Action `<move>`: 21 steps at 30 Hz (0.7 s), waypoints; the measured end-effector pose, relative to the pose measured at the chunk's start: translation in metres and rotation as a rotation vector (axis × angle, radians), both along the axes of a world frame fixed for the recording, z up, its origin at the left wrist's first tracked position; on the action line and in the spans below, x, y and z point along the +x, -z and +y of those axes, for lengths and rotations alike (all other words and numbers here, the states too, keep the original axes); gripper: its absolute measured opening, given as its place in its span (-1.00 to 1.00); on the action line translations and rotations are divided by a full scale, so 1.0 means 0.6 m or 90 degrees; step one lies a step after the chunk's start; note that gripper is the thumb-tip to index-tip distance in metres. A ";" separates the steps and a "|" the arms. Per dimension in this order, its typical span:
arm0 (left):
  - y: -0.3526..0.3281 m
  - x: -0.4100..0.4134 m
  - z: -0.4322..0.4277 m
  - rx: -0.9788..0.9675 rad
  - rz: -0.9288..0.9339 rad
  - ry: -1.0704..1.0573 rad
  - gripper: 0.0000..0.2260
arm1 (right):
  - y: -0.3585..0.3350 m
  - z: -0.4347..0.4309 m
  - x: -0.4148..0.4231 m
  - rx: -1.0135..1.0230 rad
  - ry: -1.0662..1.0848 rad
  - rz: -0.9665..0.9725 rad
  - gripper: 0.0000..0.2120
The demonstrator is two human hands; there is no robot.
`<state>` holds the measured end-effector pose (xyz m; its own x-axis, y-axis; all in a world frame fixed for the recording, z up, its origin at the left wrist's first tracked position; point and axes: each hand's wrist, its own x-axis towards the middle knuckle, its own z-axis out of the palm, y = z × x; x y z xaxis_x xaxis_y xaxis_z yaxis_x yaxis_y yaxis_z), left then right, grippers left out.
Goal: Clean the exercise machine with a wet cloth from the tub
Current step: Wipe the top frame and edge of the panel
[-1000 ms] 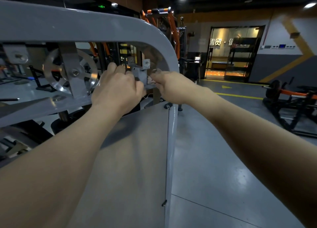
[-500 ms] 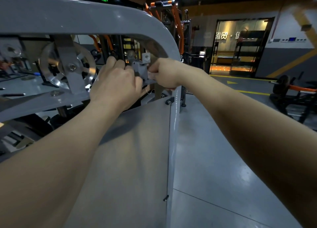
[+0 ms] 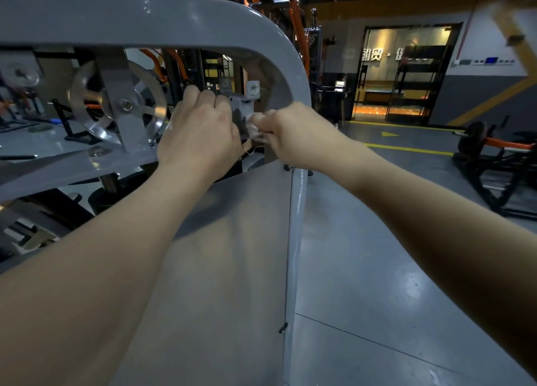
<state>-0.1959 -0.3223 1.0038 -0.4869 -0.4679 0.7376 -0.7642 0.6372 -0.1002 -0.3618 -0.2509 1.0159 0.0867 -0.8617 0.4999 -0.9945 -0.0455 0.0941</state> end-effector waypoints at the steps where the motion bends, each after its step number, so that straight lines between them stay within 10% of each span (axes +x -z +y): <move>1: 0.000 0.000 0.002 -0.001 -0.005 0.005 -0.69 | -0.002 0.003 -0.014 -0.003 0.038 -0.013 -0.78; 21: -0.002 -0.002 0.000 0.031 0.013 -0.005 -0.74 | -0.019 -0.014 -0.010 0.030 0.108 0.019 -0.68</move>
<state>-0.1974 -0.3224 1.0048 -0.4685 -0.5068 0.7236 -0.7708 0.6348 -0.0544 -0.3679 -0.2593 1.0272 -0.0485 -0.8873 0.4585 -0.9851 0.1184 0.1249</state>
